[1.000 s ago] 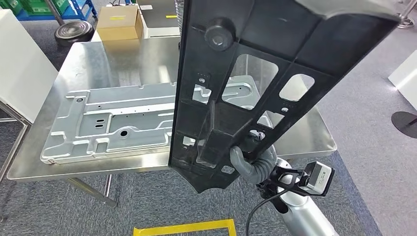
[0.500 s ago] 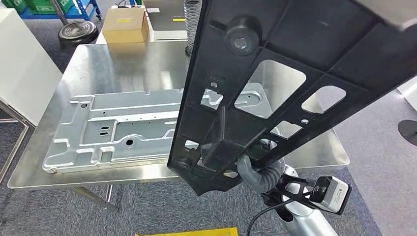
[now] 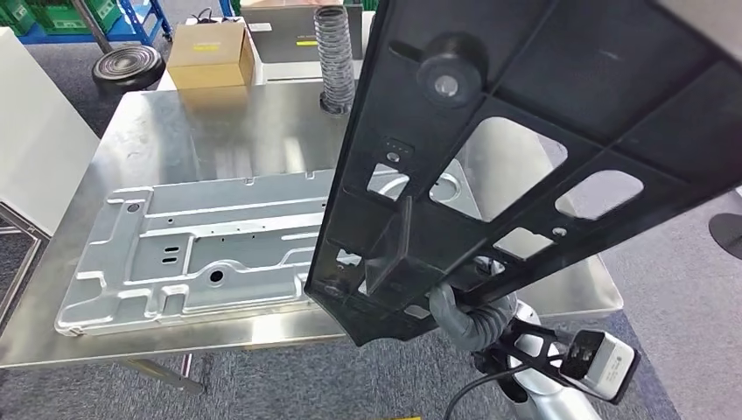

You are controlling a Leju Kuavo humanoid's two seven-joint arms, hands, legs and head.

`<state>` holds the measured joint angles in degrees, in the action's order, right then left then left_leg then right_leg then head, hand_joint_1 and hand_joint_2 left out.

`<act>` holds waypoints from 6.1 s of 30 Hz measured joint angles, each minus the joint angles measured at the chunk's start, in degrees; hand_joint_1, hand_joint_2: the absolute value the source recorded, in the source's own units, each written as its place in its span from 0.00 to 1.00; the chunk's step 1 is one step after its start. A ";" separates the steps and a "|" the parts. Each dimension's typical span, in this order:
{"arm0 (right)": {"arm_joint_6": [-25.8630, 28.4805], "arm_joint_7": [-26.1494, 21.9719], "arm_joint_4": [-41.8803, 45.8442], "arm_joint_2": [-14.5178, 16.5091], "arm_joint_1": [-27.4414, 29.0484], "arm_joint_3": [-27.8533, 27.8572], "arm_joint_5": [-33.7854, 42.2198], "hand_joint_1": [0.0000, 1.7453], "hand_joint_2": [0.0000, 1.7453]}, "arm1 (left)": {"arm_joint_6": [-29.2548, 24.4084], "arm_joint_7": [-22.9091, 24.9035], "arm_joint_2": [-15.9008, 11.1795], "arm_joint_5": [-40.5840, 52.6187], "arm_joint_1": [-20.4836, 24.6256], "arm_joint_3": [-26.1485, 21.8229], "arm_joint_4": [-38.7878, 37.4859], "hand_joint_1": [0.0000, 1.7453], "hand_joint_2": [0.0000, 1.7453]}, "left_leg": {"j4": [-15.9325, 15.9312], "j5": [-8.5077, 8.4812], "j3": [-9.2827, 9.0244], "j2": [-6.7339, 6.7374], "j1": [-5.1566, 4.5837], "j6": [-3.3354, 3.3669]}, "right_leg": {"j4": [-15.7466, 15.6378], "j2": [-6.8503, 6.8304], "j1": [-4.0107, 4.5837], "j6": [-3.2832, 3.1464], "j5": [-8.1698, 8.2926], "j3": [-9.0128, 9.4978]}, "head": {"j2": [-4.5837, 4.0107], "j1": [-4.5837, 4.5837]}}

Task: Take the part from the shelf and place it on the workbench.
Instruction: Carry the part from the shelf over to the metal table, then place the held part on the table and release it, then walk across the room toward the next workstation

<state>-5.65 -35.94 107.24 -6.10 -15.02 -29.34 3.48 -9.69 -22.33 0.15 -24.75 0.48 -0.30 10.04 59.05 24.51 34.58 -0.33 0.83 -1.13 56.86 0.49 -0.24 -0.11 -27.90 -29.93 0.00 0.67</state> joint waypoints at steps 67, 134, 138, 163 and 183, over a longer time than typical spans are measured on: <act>18.55 19.90 -66.62 17.27 -34.06 -18.98 -64.92 1.00 1.00 | 4.51 -4.69 -0.72 3.62 0.90 -0.55 -0.01 0.00 1.00 | -1.00 0.45 -0.35 -0.01 0.31 1.44 | 5.25 -0.17 0.08 1.18 -0.13 -6.04 | -0.01 -0.60; 13.80 -4.04 -1.89 8.65 26.06 38.66 4.69 0.00 0.00 | 3.16 -10.08 0.02 3.58 -0.51 -5.52 -0.01 0.00 0.00 | -2.28 0.02 -1.10 0.51 -0.57 2.92 | 16.29 -0.63 -0.46 2.44 -7.47 -8.14 | 0.00 -1.09; 14.91 -4.02 -2.72 9.27 26.15 40.34 3.20 0.00 0.00 | 3.27 -10.07 0.04 3.79 -0.43 -5.54 -0.01 0.00 0.00 | -1.92 -1.82 1.05 0.50 -0.81 2.45 | 3.33 -0.66 -0.23 1.47 -3.16 1.95 | 0.00 -1.07; 11.29 -1.22 -4.91 11.17 27.52 40.89 -5.39 0.00 0.00 | 3.62 -8.80 0.20 4.96 0.18 -5.72 -0.01 0.00 0.00 | -3.26 2.06 -4.47 0.89 -0.62 3.01 | 12.83 -0.72 -0.40 2.57 -5.11 -9.85 | 0.00 -1.04; 22.55 -0.45 -40.86 14.19 24.90 52.66 -31.13 0.00 0.00 | 2.97 -8.38 1.02 6.08 0.03 -6.90 0.01 0.00 0.00 | 8.00 4.52 -2.81 0.59 -0.22 -0.30 | -1.33 -1.49 0.10 -0.08 4.24 -3.71 | 0.00 -0.70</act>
<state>16.90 -36.40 66.38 8.09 9.88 23.32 -27.65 -6.72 -30.71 1.16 -18.67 0.50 -7.20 10.04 67.05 29.03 31.77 0.26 0.61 -1.43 55.52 -1.00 -0.14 -0.19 -23.66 -33.63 0.00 -0.02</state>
